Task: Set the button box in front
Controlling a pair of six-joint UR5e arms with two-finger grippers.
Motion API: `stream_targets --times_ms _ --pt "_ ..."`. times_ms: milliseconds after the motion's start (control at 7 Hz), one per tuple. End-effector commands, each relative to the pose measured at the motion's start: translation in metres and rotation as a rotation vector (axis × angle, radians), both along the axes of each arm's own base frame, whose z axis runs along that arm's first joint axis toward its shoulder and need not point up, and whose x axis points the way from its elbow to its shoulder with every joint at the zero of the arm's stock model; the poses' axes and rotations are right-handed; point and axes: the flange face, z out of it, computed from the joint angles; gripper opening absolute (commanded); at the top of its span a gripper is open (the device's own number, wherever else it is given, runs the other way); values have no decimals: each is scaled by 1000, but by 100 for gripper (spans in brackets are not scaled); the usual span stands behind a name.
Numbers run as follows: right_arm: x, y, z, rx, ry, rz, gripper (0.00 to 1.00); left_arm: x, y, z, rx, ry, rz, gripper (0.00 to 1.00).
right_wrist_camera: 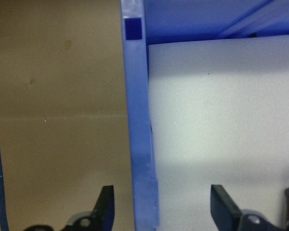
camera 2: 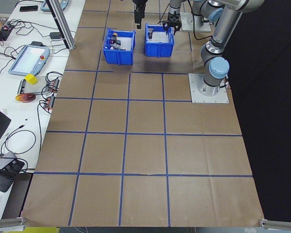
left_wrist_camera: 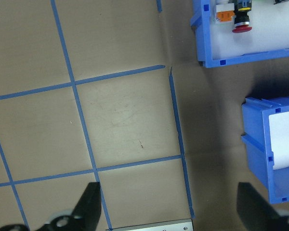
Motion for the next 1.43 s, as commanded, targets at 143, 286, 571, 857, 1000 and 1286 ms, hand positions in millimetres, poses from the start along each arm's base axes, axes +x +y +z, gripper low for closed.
stream_targets --times_ms 143,286,571,857,1000,1286 --pt "-23 -2 54 -93 -13 -42 100 0 0 -2 3 -1 1 99" --pt "-45 -21 79 -77 7 -117 100 1 0 -2 5 -1 1 99" --pt "-102 -82 125 -75 12 -314 100 0 0 -2 4 -1 1 99" --pt "-166 -128 152 -125 -4 -512 100 0 1 -3 8 0 1 99" --pt "-194 -142 161 -145 -12 -686 100 0 1 -3 6 -1 1 99" --pt "-218 -161 180 -157 -44 -1001 100 0 1 -3 8 -2 1 99"
